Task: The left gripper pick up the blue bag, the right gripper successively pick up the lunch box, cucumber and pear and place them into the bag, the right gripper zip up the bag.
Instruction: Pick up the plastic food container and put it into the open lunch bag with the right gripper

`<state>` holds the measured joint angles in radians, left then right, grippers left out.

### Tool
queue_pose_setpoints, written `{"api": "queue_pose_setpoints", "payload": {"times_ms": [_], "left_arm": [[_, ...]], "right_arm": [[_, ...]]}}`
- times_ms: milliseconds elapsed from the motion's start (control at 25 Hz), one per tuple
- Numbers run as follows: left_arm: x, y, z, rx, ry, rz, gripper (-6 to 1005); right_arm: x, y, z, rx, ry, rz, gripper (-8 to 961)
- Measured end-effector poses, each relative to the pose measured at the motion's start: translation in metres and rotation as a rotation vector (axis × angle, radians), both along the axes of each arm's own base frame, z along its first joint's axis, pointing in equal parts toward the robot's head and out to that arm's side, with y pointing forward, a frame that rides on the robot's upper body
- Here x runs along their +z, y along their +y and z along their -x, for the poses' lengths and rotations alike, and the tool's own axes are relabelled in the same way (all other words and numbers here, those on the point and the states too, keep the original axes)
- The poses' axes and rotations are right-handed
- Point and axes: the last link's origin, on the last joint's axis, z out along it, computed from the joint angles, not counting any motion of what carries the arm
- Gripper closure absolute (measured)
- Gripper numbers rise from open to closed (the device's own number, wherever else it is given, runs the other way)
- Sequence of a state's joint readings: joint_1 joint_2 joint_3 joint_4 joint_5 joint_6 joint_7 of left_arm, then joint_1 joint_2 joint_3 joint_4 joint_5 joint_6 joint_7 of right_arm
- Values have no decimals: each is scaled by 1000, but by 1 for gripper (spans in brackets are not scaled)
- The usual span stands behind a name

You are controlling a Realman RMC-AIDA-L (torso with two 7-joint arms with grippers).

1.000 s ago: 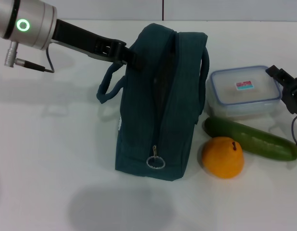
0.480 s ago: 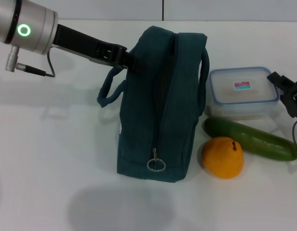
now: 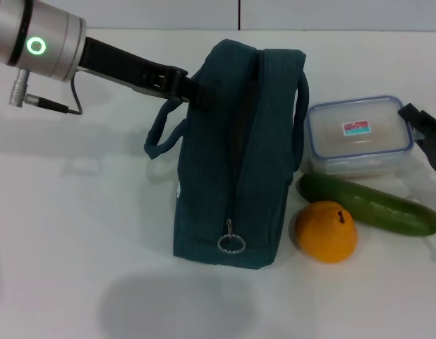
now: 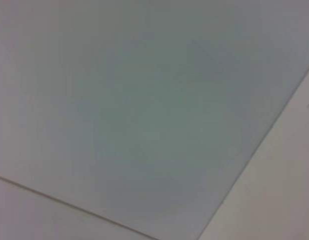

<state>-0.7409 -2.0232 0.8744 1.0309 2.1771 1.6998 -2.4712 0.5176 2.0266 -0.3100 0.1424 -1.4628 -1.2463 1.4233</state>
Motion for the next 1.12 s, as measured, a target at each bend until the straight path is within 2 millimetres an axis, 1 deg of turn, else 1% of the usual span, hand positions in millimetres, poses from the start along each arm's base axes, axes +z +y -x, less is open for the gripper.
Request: {"api": "queue_pose_setpoints", "payload": {"times_ms": [440,960,1120], "left_arm": [[0,0,-1,0,-4,-1,958],[-1,0,-3,-2,-12,0,958],[0,1,-6,-7,-31,-1,958]], "right_arm": [[22,-8,0,81,17,-79,745],[29,-11,-5,93,-1,-96,760],[31,-13,-4,109,4,-104,763]]}}
